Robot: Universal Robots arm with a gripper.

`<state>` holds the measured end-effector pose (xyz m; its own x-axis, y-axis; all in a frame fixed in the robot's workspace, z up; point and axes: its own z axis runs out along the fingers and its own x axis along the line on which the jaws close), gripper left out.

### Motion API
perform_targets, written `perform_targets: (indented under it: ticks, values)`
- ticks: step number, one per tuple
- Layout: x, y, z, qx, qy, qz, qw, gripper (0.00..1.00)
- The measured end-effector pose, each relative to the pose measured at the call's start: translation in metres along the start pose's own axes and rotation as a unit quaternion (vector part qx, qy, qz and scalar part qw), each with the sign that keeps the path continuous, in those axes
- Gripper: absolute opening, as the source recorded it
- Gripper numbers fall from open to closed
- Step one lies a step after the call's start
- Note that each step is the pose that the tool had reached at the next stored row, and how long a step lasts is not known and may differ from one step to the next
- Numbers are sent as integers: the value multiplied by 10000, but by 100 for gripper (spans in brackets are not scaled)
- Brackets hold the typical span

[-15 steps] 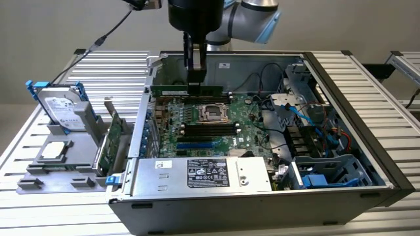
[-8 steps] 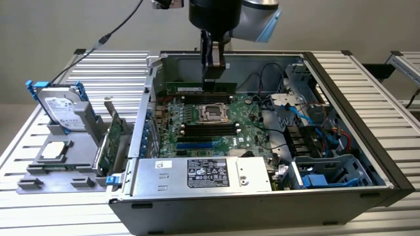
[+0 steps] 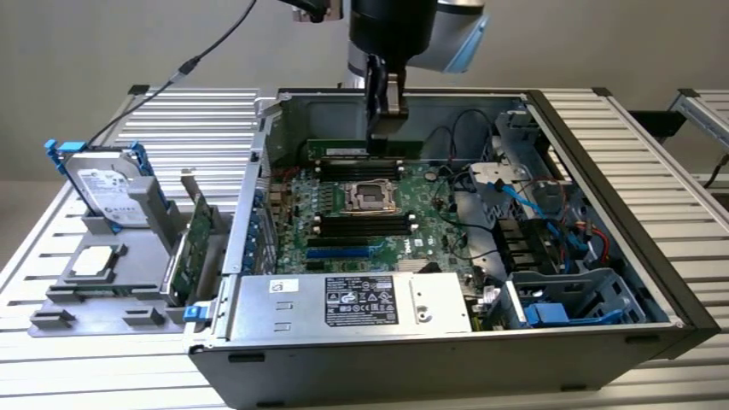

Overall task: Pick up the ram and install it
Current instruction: 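Pick up the ram and move it above insertion slot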

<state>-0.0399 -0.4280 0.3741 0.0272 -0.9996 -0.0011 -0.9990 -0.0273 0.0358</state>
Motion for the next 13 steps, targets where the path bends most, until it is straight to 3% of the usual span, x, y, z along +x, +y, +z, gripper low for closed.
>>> perform_targets:
  ticks: [8, 13]
  values:
    - [-194, -85, 143, 0, 0, -19, 10000, 14]
    - [-254, -112, 233, 0, 5, -46, 10000, 14]
